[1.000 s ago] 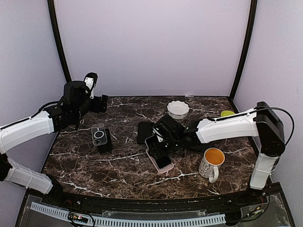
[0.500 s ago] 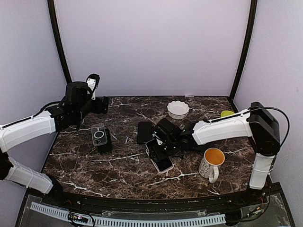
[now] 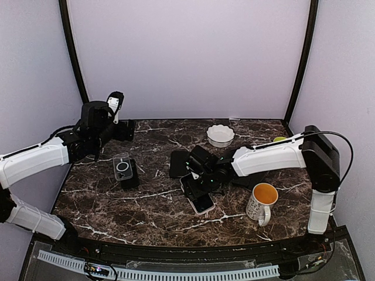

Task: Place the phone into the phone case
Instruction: Install the phone into the phone case.

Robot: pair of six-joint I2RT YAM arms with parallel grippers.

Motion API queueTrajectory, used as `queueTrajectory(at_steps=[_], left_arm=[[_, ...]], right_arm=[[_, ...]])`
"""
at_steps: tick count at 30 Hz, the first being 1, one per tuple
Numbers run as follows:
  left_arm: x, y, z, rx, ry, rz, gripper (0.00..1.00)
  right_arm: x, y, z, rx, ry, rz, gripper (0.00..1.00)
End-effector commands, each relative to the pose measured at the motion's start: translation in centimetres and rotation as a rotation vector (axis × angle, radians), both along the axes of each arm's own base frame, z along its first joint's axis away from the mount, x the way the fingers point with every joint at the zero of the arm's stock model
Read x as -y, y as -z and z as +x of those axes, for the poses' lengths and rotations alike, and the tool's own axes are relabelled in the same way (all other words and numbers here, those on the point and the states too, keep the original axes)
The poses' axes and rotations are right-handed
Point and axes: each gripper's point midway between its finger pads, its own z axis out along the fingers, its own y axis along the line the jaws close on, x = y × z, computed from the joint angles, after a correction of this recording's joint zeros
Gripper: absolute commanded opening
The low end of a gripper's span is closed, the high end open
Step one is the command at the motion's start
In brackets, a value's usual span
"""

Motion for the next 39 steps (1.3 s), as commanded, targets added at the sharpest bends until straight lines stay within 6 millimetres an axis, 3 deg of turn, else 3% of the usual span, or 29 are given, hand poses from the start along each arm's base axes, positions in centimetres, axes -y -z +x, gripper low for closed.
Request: queueTrajectory(at_steps=[1, 8, 9, 13, 18, 32, 39], left_arm=[[0.0, -0.1, 0.0, 0.007, 0.007, 0.001, 0.99], [0.0, 0.2, 0.1, 0.002, 0.008, 0.005, 0.99], [0.0, 0.2, 0.1, 0.001, 0.008, 0.005, 0.99], [0.0, 0.2, 0.1, 0.001, 0.009, 0.006, 0.99], [0.2, 0.2, 0.1, 0.001, 0.015, 0.004, 0.99], [0.0, -0.1, 0.0, 0.01, 0.012, 0.007, 0.99], [0.0, -0.2, 0.0, 0.012, 0.014, 0.007, 0.99]], right_arm=[[-0.1, 0.9, -0.4, -0.032, 0.016, -0.022, 0.0], [0.5, 1.9, -0.3, -0.036, 0.056, -0.046, 0.0], [0.5, 1.9, -0.2, -0.033, 0.057, -0.045, 0.04], [0.5, 2.0, 0.1, -0.024, 0.061, -0.063, 0.4], [0.8, 2.0, 0.7, 0.007, 0.078, -0.089, 0.61], [0.5, 2.0, 1.1, 0.018, 0.065, -0.101, 0.8], [0.3, 1.4, 1.2, 0.023, 0.059, -0.095, 0.81]])
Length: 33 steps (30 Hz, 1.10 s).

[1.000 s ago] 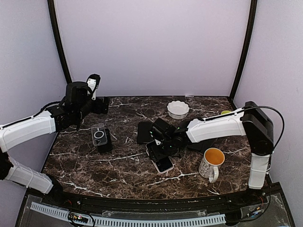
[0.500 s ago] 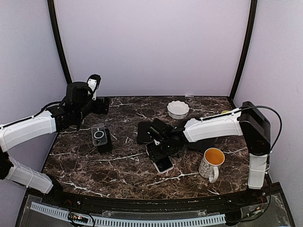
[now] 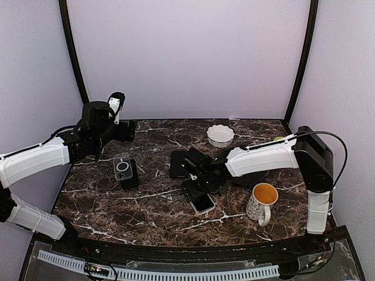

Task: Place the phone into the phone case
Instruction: Install the phone into the phone case, then press the phone at the bottom left corner of the phone case.

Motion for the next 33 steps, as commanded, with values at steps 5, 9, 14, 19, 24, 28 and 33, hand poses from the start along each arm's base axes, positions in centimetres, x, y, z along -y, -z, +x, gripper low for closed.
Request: queueTrajectory(at_steps=[5, 9, 14, 19, 24, 28, 33], left_arm=[[-0.1, -0.3, 0.0, 0.015, 0.004, 0.002, 0.99], [-0.1, -0.2, 0.0, 0.013, 0.005, 0.007, 0.99], [0.0, -0.1, 0.0, 0.009, 0.013, 0.006, 0.99], [0.1, 0.3, 0.1, 0.002, 0.011, 0.014, 0.99], [0.2, 0.4, 0.2, -0.004, 0.017, 0.015, 0.98], [0.1, 0.6, 0.3, -0.007, 0.013, 0.023, 0.98], [0.2, 0.8, 0.3, -0.012, 0.016, 0.025, 0.98]], right_arm=[[-0.1, -1.0, 0.4, 0.021, -0.005, -0.019, 0.81], [0.2, -2.4, 0.0, 0.025, -0.016, -0.018, 0.73], [0.6, -2.9, -1.3, 0.056, -0.046, -0.067, 0.65], [0.5, -3.5, -2.4, 0.112, -0.079, -0.13, 0.55], [-0.8, -3.1, -4.1, 0.104, -0.138, -0.124, 0.42], [-0.6, -2.0, -5.0, 0.081, -0.149, -0.148, 0.28], [-0.3, 0.1, -6.0, 0.055, -0.163, -0.192, 0.21]])
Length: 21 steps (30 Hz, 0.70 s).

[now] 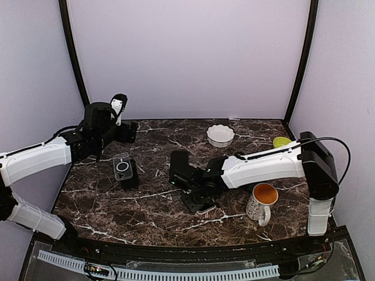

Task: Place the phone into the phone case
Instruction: Press the phone at the bottom left corner of the phone case.

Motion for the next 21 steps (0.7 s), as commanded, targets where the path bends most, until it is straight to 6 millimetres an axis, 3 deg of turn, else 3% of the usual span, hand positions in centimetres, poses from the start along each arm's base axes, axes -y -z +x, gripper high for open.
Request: queueTrajectory(at_steps=[1, 8, 14, 17, 21], left_arm=[[-0.1, 0.1, 0.1, 0.005, 0.001, 0.007, 0.98], [-0.1, 0.1, 0.1, 0.003, 0.001, 0.012, 0.98], [-0.1, 0.2, 0.1, 0.002, 0.004, 0.013, 0.98], [-0.1, 0.0, 0.1, 0.007, 0.002, 0.012, 0.98], [-0.1, 0.1, 0.1, 0.005, 0.001, 0.014, 0.98]], right_arm=[[0.6, 1.9, -0.6, -0.011, 0.005, -0.063, 0.16], [3.5, 6.0, -1.8, -0.067, 0.013, -0.18, 0.0], [4.7, 6.8, -2.3, -0.109, 0.016, -0.194, 0.0], [3.2, 5.2, -2.0, -0.156, 0.0, -0.095, 0.0], [0.4, -0.3, 0.1, -0.12, -0.023, 0.075, 0.0]])
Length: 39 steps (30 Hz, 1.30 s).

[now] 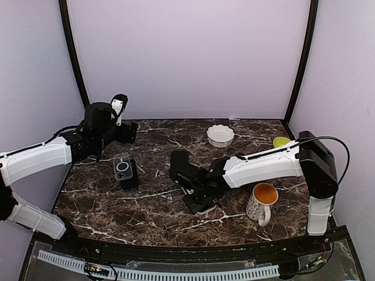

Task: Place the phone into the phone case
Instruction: Press the phone at the bottom left corner of the phone case, then press the bottom right corner of the phone case.

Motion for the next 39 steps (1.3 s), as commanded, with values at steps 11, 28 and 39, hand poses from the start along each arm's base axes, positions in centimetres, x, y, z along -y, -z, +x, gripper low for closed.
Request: queueTrajectory(at_steps=[11, 28, 39], left_arm=[[-0.2, -0.6, -0.1, 0.019, 0.001, 0.0, 0.98], [-0.2, -0.5, -0.1, 0.015, 0.005, 0.002, 0.98], [0.0, -0.5, -0.1, 0.013, 0.012, 0.0, 0.98]], right_arm=[[4.3, -2.7, 3.4, -0.039, 0.113, 0.002, 0.08], [4.5, -1.6, 2.9, -0.076, 0.134, -0.009, 0.73], [1.9, -0.7, 2.5, -0.138, 0.114, 0.077, 0.98]])
